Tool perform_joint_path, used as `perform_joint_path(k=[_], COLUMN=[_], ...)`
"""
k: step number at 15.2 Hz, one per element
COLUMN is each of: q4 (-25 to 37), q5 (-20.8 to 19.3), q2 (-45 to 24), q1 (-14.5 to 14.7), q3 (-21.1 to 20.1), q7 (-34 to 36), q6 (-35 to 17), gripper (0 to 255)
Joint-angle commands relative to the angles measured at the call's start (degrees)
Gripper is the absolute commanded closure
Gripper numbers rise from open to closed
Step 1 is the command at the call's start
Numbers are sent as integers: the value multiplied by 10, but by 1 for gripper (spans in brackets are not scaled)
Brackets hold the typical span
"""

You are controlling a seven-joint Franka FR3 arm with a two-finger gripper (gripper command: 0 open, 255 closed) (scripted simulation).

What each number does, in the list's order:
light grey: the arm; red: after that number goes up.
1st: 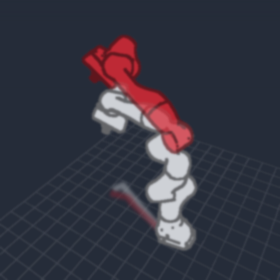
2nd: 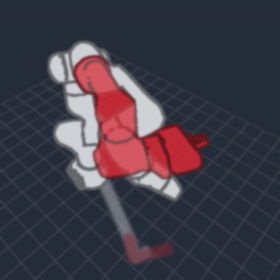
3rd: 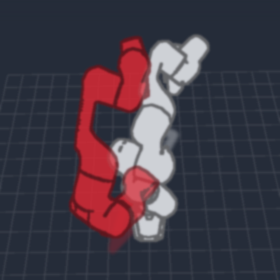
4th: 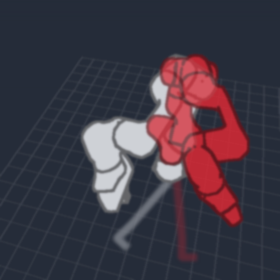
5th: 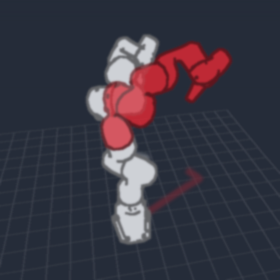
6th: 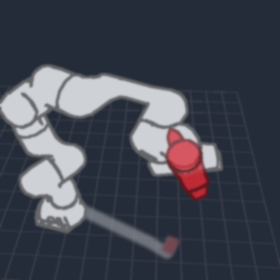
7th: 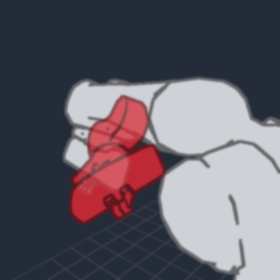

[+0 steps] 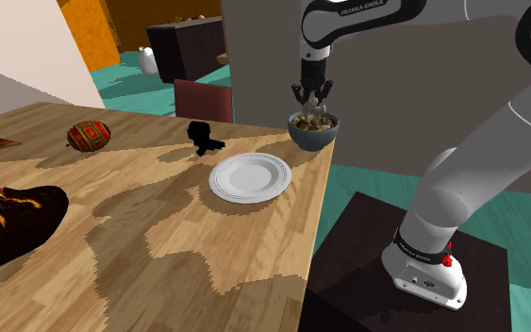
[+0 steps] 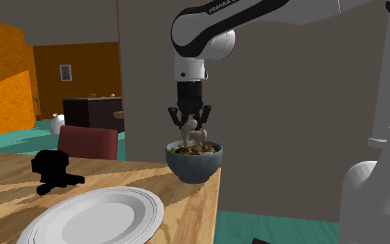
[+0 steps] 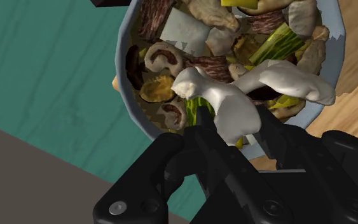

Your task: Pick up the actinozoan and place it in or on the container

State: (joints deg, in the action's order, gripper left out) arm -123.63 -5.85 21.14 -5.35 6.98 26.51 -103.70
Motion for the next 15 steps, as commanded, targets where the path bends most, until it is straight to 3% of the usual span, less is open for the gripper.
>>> perform_joint_path(k=[1,5,6,11,15], q4=[-3,-3,-2,-3,73], q5=[0,0,0,0,3], q2=[-2,-2,-3,-2,-4], q1=[0,0,0,0,2], q3=[0,0,0,0,-4], q7=[0,0,0,0,-1], q6=[-1,-1,-1,-1,72], gripper=[255,255,0,0,0])
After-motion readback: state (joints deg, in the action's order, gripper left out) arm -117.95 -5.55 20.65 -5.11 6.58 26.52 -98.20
